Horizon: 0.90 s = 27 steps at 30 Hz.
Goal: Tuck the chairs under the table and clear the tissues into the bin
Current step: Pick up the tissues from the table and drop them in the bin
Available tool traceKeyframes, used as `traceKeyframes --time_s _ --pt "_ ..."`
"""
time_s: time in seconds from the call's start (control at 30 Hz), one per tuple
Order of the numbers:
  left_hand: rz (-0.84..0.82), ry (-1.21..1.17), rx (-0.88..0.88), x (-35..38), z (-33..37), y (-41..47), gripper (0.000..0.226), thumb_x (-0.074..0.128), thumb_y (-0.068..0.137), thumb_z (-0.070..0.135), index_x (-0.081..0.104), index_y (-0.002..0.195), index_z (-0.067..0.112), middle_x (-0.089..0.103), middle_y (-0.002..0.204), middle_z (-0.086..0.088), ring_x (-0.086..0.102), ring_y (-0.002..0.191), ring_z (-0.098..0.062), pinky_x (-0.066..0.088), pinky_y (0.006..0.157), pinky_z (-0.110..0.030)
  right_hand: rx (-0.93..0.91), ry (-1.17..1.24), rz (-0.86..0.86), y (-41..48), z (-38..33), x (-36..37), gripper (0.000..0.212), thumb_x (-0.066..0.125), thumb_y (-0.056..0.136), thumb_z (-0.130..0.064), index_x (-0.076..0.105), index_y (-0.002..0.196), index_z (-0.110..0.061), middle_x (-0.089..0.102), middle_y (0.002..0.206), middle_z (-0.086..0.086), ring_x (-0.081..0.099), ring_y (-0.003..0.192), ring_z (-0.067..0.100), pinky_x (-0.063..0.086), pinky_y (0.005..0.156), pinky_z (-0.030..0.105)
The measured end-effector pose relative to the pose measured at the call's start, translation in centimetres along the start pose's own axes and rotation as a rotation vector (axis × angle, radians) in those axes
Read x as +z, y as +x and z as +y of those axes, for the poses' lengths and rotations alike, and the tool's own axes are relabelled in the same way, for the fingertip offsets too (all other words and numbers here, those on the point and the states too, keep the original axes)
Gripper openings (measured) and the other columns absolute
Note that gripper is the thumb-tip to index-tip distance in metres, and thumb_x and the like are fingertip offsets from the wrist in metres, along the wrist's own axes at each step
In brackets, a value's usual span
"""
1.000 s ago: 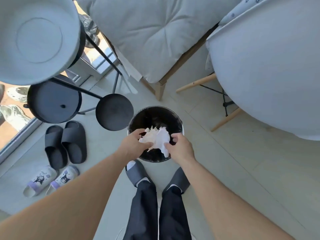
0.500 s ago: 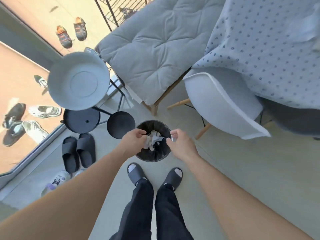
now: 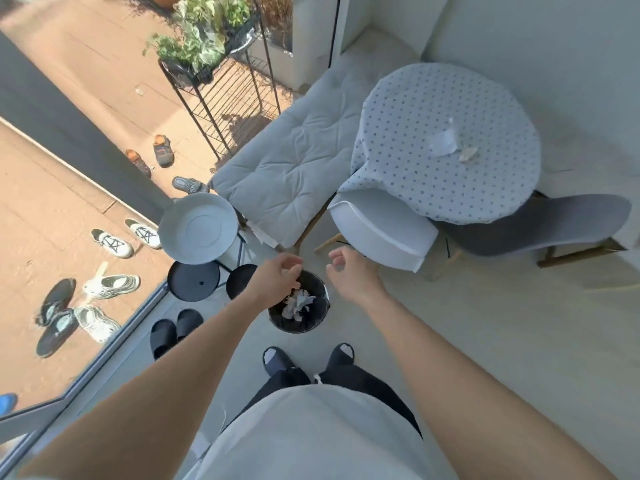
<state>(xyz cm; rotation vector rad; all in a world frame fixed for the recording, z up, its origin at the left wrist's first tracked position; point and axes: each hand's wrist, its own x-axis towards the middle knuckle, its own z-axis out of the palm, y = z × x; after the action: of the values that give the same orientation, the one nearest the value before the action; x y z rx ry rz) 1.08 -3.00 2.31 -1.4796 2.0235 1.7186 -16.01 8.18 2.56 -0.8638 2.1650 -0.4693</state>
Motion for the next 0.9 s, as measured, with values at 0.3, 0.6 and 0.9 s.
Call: traceKeyframes --time_s 0.3,0.6,0.9 --pt "-0.033 0.047 0.115 -1.3 5.7 1.1 0.025 0.057 0.106 0.028 0.068 0.127 0.02 0.075 0.122 -0.001 0.079 0.095 -0.023 0.064 0.082 -0.034 0.062 0.043 0.143 -0.5 4.0 -8.4 0.034 0.058 0.099 -0.033 0.06 0.131 -0.022 0.062 0.128 -0.003 0.058 0.111 0.016 0.044 0.088 0.03" --pt "-0.052 0.08 0.151 1.8 15.0 10.0 0.022 0.057 0.105 0.031 0.068 0.123 0.028 0.074 0.122 0.009 0.08 0.087 -0.01 0.066 0.088 -0.043 0.178 0.118 0.29 4.8 12.4 -22.1 0.036 0.06 0.101 -0.029 0.058 0.135 -0.016 0.063 0.132 0.003 0.061 0.119 0.023 0.05 0.099 0.037" --pt "-0.1 -0.097 -0.101 12.0 23.4 21.7 0.031 0.055 0.107 0.023 0.063 0.136 0.016 0.074 0.125 0.001 0.077 0.104 -0.028 0.063 0.089 -0.04 0.229 0.227 0.256 14.6 23.2 -30.8 0.038 0.061 0.099 -0.038 0.058 0.135 -0.023 0.063 0.132 -0.002 0.058 0.113 0.014 0.046 0.091 0.031"
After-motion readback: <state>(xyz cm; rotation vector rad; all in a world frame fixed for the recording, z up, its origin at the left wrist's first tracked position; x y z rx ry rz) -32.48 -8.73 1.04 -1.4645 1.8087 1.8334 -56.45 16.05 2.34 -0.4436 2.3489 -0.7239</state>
